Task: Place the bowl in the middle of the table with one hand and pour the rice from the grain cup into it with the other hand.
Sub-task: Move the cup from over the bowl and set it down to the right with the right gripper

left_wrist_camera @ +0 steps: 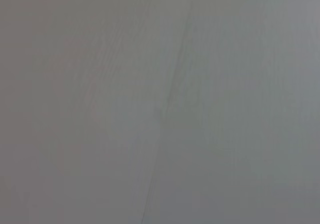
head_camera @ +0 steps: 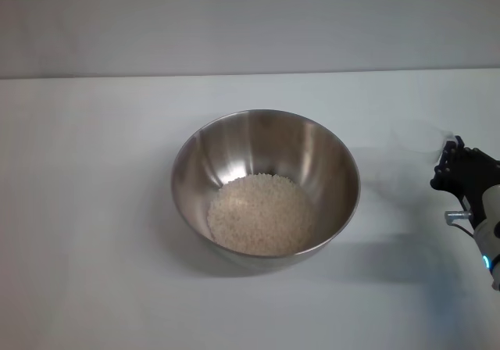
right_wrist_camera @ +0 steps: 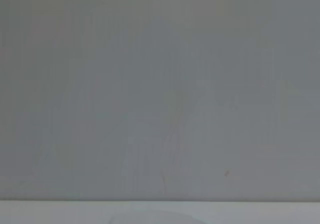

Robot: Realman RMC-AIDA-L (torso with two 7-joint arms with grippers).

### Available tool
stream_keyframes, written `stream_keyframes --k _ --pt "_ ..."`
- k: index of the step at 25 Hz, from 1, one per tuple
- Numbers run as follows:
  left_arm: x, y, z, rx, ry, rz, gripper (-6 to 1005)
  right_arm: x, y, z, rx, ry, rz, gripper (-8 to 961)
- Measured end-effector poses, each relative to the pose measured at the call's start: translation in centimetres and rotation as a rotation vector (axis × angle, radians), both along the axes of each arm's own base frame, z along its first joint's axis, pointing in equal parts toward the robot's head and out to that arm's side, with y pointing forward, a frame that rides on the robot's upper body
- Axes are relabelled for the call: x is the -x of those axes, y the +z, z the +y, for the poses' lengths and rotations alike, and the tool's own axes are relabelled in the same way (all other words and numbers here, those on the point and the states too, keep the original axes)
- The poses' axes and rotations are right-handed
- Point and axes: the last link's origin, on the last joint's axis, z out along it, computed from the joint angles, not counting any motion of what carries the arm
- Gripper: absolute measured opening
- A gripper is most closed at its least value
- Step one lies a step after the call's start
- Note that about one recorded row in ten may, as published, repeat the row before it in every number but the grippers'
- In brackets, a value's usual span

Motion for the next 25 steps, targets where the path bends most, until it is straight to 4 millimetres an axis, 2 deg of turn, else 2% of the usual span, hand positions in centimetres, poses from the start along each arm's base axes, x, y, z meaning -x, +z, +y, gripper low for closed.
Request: stream_keyframes --k 19,23,25 --pt "0.01 -0.04 -0.22 -0.005 -0.003 -0.003 695 -0.13 -0.06 -0.01 0.018 0.008 -0.011 17" --pt "-0.03 -0.10 -0.23 -0.003 -0.005 -0.002 695 -0.22 -0.04 -0.02 0.020 0.006 -0.013 114" --pt "-0.05 -0.13 -0.26 -0.002 -0.006 -0.002 695 -0.30 -0.05 -0.09 0.021 0.003 -0.013 113"
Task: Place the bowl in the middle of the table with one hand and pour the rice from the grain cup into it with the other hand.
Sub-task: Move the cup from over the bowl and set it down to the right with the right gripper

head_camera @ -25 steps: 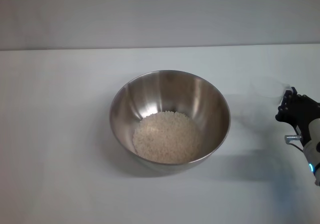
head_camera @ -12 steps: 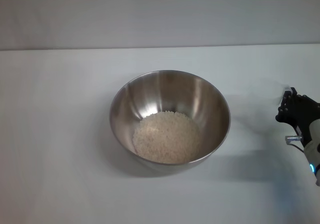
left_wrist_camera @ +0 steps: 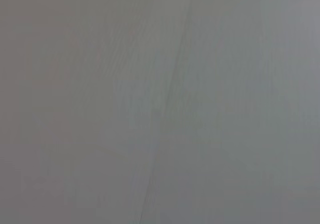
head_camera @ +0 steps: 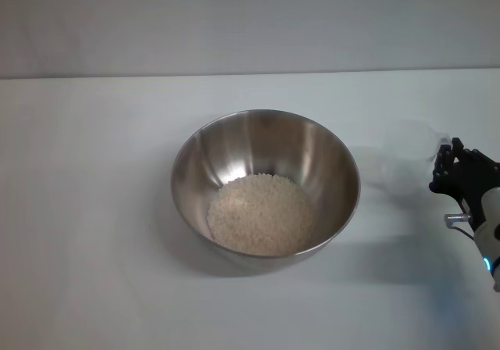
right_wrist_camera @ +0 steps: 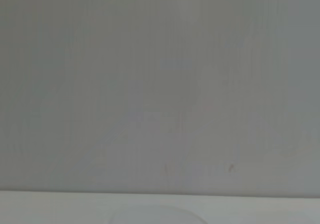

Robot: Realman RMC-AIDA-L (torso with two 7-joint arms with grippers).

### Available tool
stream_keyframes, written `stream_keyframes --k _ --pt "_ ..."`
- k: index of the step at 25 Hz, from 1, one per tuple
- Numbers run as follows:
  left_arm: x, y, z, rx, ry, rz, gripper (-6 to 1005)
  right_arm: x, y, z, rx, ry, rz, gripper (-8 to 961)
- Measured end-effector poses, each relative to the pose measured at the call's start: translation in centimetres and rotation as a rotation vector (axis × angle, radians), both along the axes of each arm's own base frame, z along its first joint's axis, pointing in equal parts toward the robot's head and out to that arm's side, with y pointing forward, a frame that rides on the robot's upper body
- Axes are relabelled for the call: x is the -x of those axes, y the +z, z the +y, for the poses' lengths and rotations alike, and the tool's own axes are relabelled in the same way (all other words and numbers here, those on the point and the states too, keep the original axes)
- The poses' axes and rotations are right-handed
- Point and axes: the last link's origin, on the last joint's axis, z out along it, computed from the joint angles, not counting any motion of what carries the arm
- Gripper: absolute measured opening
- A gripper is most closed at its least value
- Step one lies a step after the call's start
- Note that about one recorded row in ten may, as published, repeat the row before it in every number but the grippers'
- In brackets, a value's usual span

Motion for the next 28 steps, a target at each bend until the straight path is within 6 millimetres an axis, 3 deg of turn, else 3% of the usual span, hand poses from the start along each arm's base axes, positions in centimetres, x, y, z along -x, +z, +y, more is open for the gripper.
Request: stream_keyframes --k 16,28 --pt "0.0 0.1 -0.1 -0.003 -0.004 0.001 695 -0.2 -0.3 -0.9 0.005 -0.001 0.015 115" --pt "0.5 0.3 -0.6 -0.002 -0.005 -0.013 695 -0.4 -0.6 -3.2 -0.018 0.008 0.044 118"
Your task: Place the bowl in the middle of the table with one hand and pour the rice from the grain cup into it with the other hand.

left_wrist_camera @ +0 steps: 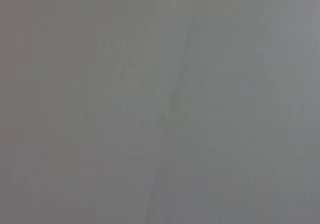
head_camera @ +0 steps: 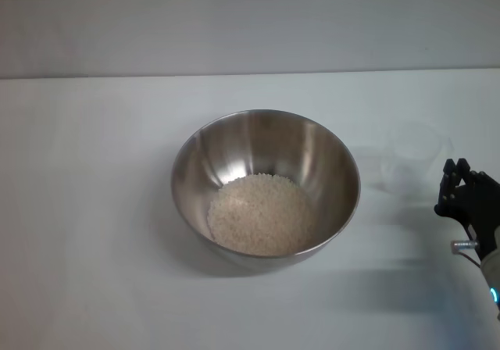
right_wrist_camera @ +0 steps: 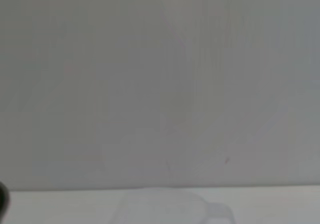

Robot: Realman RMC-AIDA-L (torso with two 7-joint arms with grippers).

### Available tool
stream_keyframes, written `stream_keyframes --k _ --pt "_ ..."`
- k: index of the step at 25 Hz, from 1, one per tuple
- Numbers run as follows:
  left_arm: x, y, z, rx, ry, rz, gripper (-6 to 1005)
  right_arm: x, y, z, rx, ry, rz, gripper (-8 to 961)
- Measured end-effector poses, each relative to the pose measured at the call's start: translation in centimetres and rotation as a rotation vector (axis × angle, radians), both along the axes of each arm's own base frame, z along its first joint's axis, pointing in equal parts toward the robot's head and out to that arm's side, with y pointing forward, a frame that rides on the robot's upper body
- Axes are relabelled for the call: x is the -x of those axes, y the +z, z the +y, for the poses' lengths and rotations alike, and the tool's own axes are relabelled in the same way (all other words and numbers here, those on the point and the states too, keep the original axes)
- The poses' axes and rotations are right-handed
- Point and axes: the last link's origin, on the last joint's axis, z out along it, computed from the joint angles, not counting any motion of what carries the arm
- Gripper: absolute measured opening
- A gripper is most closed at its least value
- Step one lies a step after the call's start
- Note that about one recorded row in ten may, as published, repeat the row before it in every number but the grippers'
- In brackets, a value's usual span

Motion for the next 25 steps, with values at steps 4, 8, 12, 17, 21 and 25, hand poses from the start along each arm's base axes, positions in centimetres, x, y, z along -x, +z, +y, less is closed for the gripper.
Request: stream_keyframes --k 4,8,12,17,21,25 --pt "0.3 0.0 -0.3 0.001 0.010 0.000 695 0.7 0.4 -1.6 -0.048 0.079 -0.007 119" --pt "0.9 -0.2 -0.6 0.007 0.031 0.008 695 1.6 2.5 -3.4 -0.187 0.194 -0.019 120" --pt "1.7 -0.5 -0.9 0.020 0.061 0.018 695 2.5 5.1 -3.5 -0.338 0.282 -0.043 122" --pt "2.4 -1.6 -1.0 0.042 0.113 0.083 695 3.0 6.7 -2.1 -0.406 0.335 -0.031 123" --pt "2.7 -2.5 -1.0 0.059 0.143 0.150 695 3.0 7.6 -1.4 -0.425 0.362 0.002 124" --pt "3.1 -3.3 -1.1 0.077 0.175 0.214 695 2.9 8.3 -0.9 -0.433 0.380 0.014 124"
